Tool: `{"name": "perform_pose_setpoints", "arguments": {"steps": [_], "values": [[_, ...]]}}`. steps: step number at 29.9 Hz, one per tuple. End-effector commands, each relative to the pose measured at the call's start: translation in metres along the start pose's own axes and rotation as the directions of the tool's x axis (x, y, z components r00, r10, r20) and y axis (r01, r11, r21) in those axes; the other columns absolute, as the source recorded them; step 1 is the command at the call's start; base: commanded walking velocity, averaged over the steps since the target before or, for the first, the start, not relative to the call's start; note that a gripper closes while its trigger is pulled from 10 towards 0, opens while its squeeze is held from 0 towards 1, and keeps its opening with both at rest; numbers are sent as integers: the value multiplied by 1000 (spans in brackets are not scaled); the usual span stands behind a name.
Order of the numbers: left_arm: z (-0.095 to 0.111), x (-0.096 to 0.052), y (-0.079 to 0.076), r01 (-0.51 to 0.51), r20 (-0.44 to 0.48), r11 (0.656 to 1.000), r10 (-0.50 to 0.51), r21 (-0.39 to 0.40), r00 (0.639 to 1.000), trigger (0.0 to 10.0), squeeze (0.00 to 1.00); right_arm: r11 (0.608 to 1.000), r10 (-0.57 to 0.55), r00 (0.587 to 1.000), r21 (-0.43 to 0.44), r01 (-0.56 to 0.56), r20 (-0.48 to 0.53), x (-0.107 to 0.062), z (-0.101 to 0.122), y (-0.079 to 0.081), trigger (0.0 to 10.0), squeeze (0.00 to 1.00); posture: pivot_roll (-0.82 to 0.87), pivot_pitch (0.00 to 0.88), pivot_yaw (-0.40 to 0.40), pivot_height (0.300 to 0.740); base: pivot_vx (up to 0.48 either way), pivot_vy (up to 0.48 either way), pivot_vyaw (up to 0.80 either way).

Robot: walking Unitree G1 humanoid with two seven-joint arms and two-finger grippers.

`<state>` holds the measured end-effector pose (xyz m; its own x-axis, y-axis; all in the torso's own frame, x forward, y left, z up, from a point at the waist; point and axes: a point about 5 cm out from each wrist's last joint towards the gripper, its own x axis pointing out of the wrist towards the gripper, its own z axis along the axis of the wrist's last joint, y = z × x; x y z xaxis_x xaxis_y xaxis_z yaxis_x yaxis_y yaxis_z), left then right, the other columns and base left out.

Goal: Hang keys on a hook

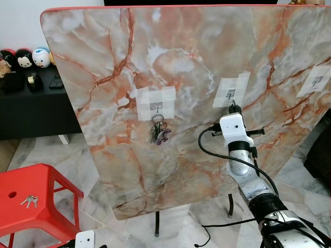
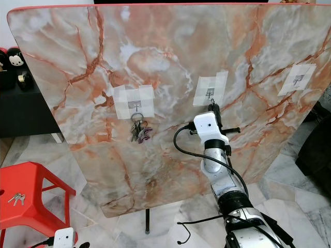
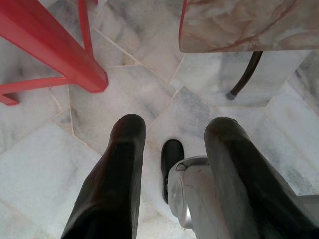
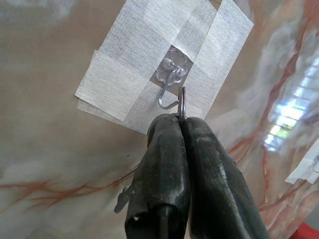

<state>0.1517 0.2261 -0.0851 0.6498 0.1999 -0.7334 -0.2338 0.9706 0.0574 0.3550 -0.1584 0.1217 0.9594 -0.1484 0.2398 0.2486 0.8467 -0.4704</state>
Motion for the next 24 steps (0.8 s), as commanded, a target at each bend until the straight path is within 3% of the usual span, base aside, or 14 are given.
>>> {"name": "perform_pose_setpoints", "arguments": {"steps": [1,24], "values": [[-1,0,-2,3,-4,1000,-3,4,1000,10000,0,1000,-8,1000,2,8,5,2,2,-1,10000,0,22,0,-74,740,0,0,0],[-9,-2,4,-5,-54,1000,5,1,999,10000,0,998,-57,998,17,57,-24,5,0,-5,10000,0,25,0,-74,740,0,0,0]]}}
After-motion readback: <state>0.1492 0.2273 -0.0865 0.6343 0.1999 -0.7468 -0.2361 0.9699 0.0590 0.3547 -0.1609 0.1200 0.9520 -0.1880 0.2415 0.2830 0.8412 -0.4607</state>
